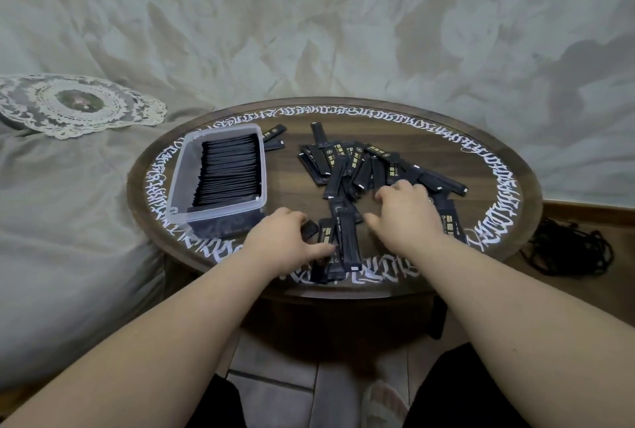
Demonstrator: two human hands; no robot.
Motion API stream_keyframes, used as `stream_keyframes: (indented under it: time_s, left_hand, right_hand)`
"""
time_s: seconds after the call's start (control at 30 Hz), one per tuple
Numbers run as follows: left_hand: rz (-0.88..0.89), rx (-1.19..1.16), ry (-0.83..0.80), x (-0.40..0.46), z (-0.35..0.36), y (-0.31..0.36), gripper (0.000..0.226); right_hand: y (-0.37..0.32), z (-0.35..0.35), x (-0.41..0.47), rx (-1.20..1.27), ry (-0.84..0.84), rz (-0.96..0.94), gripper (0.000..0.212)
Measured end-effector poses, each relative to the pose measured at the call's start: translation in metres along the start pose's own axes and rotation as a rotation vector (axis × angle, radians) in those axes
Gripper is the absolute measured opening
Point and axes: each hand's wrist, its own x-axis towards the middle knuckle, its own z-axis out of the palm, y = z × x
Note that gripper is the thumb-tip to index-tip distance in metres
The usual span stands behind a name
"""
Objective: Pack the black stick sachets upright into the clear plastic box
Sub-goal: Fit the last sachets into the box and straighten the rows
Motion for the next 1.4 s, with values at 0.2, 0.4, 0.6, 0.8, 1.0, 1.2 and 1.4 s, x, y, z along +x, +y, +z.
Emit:
stream_keyframes:
  time_s: [0.2,0.4,0.6,0.8,1.0,1.2,1.4]
  left_hand:
    - [0.017,0.101,-0.09,0.014,0.001,0.012,0.066]
    - [-0.087,-0.197,0.1,0.022,0.009,0.022,0.065]
    - [-0.221,-0.233,0.105,0.01,-0.003,0.016,0.055]
    - [-0.33,-0.689,-0.034,0.019,-0.003,0.025,0.007]
    - [-0.285,-0.742,-0.158,0.027,0.0,0.031,0.023]
    - [-0.264,-0.734,-0.219,0.022,-0.01,0.025,0.021]
    - [-0.226,-0.21,0.133,0.022,-0.003,0.01,0.034]
  right_hand:
    - [0.041,0.009,0.001,0.008,-0.294,0.319,0.073]
    - [0.022,0.021,0.007,0.08,-0.314,0.153,0.071]
    - [0.013,0.026,0.015,0.299,-0.181,0.11,0.075]
    - [0.005,0.022,0.011,0.226,-0.199,0.074,0.062]
    - [-0.008,0.034,0.014,0.22,-0.189,-0.024,0.104]
    - [-0.01,0.04,0.023,0.148,-0.2,-0.129,0.091]
    - [0.009,0.024,0.03,0.07,-0.395,-0.334,0.076]
